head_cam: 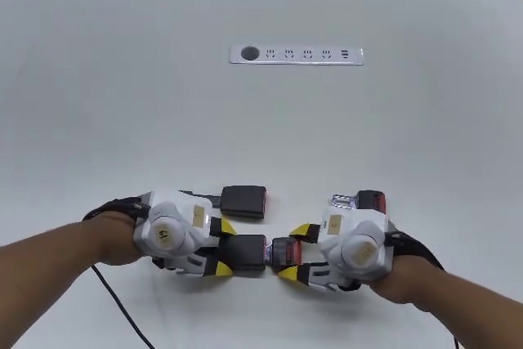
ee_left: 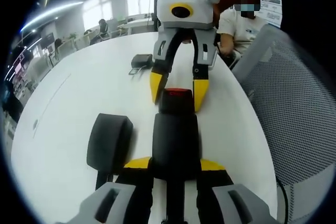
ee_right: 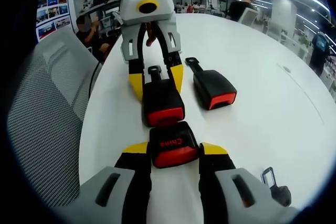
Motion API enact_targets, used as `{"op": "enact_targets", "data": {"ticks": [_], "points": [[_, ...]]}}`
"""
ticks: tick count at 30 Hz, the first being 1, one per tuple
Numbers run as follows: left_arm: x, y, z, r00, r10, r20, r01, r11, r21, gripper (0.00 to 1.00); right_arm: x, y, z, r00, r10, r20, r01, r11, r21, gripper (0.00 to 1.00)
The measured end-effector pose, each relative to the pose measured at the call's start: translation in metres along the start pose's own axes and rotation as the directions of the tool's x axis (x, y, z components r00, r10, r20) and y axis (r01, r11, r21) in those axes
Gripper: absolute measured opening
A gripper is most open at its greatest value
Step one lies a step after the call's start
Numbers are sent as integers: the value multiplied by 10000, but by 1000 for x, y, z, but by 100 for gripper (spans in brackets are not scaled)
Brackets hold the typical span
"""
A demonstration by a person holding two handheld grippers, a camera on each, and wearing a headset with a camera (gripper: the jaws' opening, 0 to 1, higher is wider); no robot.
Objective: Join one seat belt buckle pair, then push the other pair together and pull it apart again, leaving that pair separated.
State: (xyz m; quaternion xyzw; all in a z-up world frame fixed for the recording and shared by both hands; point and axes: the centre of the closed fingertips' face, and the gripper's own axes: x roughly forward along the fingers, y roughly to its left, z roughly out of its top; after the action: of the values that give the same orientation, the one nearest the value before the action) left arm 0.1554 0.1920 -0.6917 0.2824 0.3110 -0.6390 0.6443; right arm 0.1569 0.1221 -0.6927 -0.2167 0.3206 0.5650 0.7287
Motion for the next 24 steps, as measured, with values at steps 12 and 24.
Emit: {"op": "enact_targets", "data": {"ticks": [12,24], "points": [[0,-2,0,9999,-50,87,50,10000,-1,32,-2,4,-1,9998,115,190,-114,9999,-55,33],[2,-2,0,9999,-110,97,110,9999,20,32,-5,4,-1,9994,235,252,-233,9997,-69,32]]}}
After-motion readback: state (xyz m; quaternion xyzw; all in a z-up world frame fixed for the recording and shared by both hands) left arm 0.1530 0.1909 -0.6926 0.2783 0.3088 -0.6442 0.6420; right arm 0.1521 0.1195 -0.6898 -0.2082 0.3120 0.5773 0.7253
